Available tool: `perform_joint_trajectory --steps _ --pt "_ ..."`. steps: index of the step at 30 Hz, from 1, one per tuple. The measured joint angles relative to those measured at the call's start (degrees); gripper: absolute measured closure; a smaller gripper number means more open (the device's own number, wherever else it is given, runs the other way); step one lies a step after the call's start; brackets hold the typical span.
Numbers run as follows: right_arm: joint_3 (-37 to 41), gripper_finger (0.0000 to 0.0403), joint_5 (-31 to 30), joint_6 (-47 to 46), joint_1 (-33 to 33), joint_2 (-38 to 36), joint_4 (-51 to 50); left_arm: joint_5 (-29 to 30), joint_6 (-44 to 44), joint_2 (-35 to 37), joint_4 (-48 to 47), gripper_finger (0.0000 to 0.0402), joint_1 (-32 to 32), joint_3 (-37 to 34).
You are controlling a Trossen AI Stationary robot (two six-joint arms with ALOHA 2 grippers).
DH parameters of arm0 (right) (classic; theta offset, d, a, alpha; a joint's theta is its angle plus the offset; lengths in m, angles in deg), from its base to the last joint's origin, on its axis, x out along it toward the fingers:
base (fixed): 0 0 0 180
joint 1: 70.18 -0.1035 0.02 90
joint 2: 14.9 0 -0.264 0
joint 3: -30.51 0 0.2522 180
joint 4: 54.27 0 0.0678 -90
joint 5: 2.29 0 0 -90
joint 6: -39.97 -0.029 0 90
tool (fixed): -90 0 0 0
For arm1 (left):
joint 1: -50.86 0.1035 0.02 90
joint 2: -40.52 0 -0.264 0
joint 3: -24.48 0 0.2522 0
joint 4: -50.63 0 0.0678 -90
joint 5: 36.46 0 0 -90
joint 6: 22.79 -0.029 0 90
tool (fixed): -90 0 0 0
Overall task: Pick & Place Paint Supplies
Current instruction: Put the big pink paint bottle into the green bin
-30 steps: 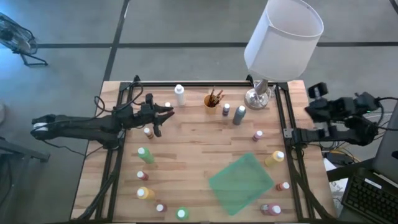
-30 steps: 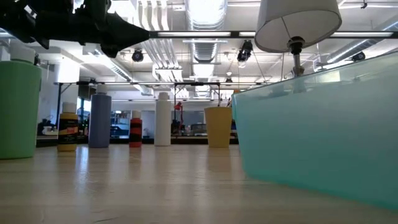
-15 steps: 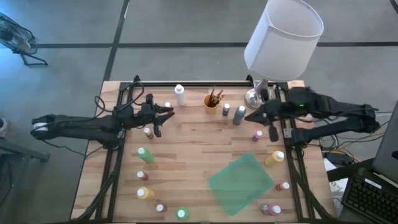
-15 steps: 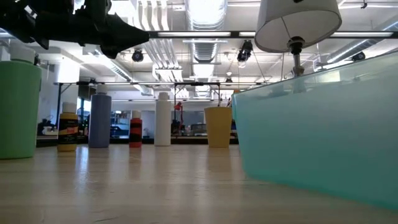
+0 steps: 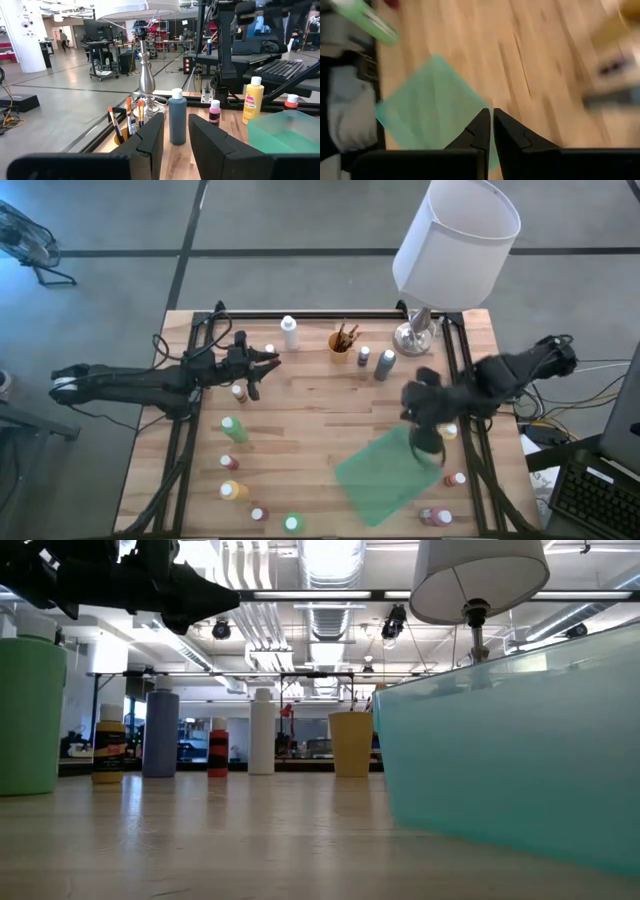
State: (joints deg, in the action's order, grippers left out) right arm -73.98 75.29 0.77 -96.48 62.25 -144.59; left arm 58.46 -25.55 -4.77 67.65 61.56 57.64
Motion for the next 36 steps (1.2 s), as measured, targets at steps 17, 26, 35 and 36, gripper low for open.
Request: perform_joint_trajectory --steps 17,26,35,36 --pt "-10.6 0.0252 4.8 -47.9 -20.4 14.8 -7.2 0.0 0.0 0.0 0.0 0.0305 0.0 0.0" --pt "-10.5 0.0210 8.4 -61.7 -20.8 17.1 -7.4 0.0 0.0 0.0 0.0 0.0305 0.0 0.0" --pt "-9.9 0.0181 12.4 -76.6 -23.2 19.2 -6.5 0.0 -0.5 0.0 0.1 0.0305 0.0 0.0" --pt "-9.9 0.0177 12.5 -77.2 -23.4 19.5 -6.2 0.0 -0.6 0.0 0.1 0.0305 0.0 0.0"
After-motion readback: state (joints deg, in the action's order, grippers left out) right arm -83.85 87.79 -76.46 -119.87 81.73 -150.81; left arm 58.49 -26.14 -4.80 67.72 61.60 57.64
